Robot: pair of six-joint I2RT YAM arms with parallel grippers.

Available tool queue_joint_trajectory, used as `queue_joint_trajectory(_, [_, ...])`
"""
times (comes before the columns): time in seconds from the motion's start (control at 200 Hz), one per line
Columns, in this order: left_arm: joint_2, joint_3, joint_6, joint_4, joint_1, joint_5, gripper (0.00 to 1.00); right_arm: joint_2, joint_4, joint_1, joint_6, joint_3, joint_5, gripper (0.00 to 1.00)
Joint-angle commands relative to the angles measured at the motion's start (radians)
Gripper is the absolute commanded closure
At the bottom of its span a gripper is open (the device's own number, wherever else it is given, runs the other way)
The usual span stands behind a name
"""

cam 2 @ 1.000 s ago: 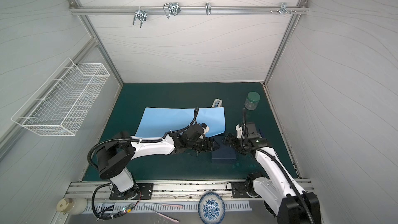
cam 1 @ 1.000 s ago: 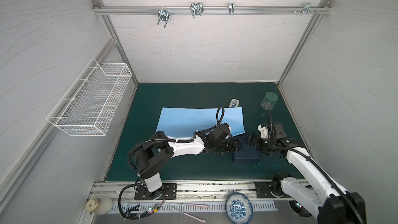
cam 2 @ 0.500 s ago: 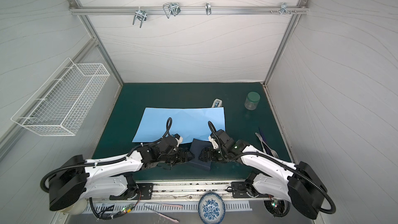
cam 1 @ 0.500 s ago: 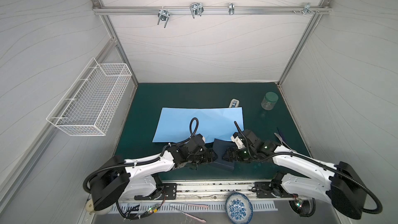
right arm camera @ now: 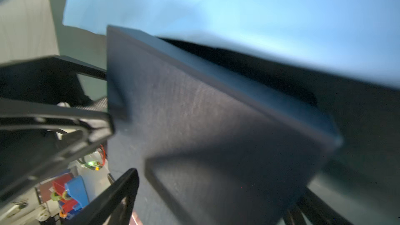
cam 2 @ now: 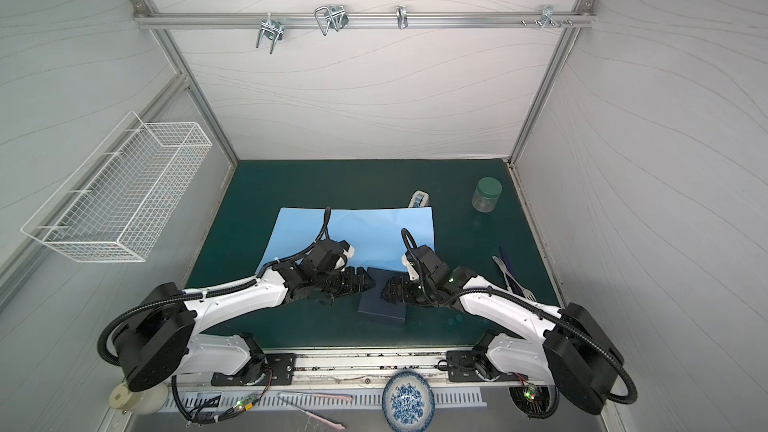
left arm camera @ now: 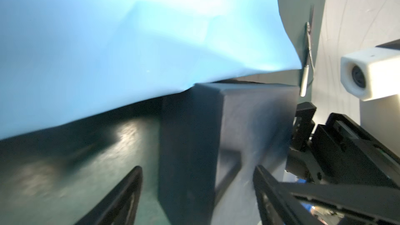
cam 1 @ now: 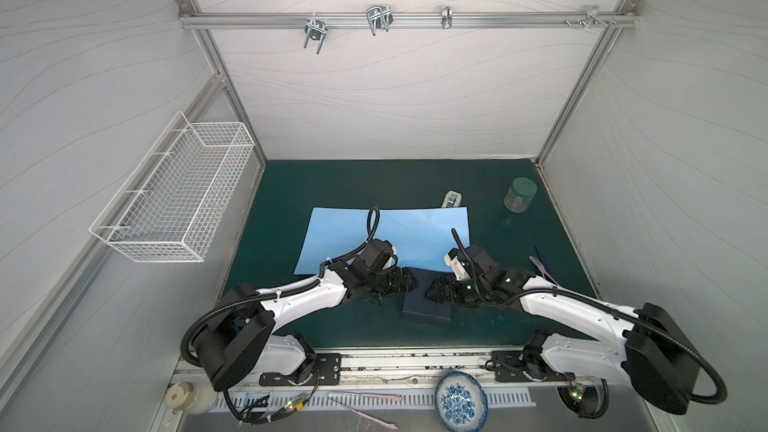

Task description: Wrap the gift box in paper

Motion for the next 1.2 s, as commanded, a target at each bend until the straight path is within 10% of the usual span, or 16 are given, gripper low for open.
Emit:
queue_joint_trajectory(0.0, [0.020,-0.005,-0.014,0.078,0.003,0.074,0.22,0.009,0.099,-0.003,0.056,-0.031,-0.037,0.02])
queue_joint_trajectory(0.51, [-0.218,-0.155,-0.184,0.058,0.002,0.036,0.38,0.034,0.243,0.117,0.140,0.001,-0.019,0.14])
queue_joint_trajectory(1.195, [-0.193,-0.009,-0.064,-0.044,0.106,-0.016,0.38,0.217,0.258,0.122,0.040,0.205,0.035,0.18])
